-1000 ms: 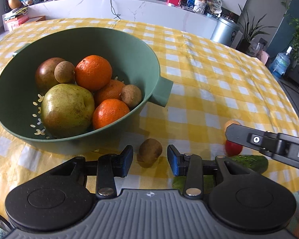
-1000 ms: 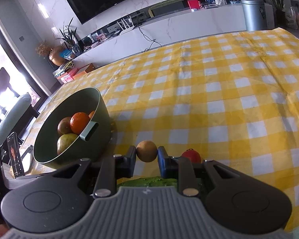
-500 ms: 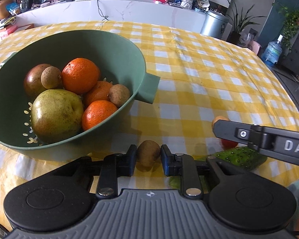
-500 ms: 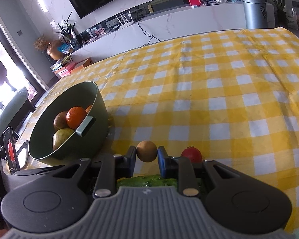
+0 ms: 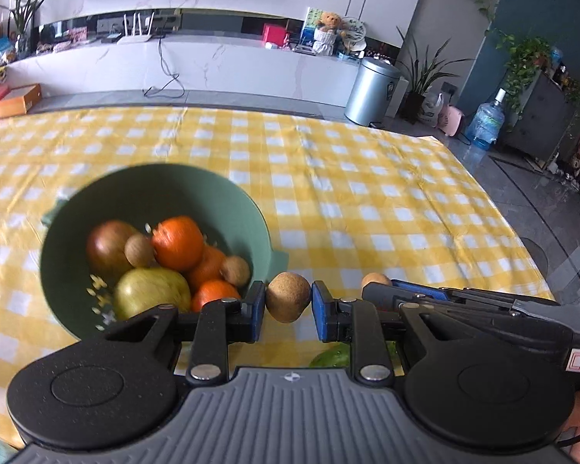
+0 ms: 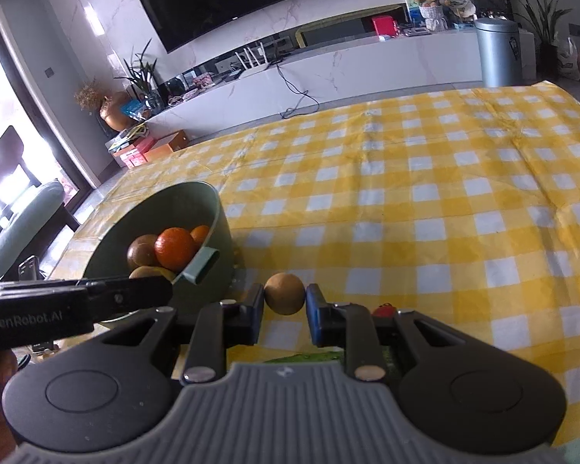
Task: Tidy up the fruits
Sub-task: 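Carry the kiwi into the colander with both tools and release them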
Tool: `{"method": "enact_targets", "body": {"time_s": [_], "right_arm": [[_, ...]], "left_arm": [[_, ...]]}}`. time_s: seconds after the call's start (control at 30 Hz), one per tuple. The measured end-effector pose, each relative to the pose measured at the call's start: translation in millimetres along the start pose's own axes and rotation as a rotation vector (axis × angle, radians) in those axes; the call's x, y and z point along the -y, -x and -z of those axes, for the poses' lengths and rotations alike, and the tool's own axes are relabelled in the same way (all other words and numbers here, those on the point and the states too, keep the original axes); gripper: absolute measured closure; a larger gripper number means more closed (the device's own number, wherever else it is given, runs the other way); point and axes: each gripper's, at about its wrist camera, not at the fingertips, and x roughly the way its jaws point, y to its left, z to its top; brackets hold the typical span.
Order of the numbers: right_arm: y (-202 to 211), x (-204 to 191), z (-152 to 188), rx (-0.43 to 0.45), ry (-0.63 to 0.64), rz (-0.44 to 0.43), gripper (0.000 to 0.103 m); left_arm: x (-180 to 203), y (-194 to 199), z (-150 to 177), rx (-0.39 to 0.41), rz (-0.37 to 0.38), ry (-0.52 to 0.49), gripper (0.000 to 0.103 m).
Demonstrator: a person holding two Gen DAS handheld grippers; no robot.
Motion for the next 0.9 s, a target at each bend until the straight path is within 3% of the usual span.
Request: {"method": "enact_targets", "body": {"time_s": [0.23,0.63,0.9], "right_arm": [[4.3,-45.3,-10.8,0.021,0.126,-0.081,0.083],[-34.9,-109.0,-22.1,-0.120,0.318,-0.101,0.083],[-61.5,-132.3,-22.2,-0.218,0.334,-0.141,0.083]], "left_arm": [[-24.4,11.3,-19.3,-0.008,-0.039,-0.005,0.075],[-80.3,4.0,-29.9,-0.063,-0.068,0.047,0.075],[-101.7,-9.8,-30.7,-0.124,-0.054,0.062,0.075]]}}
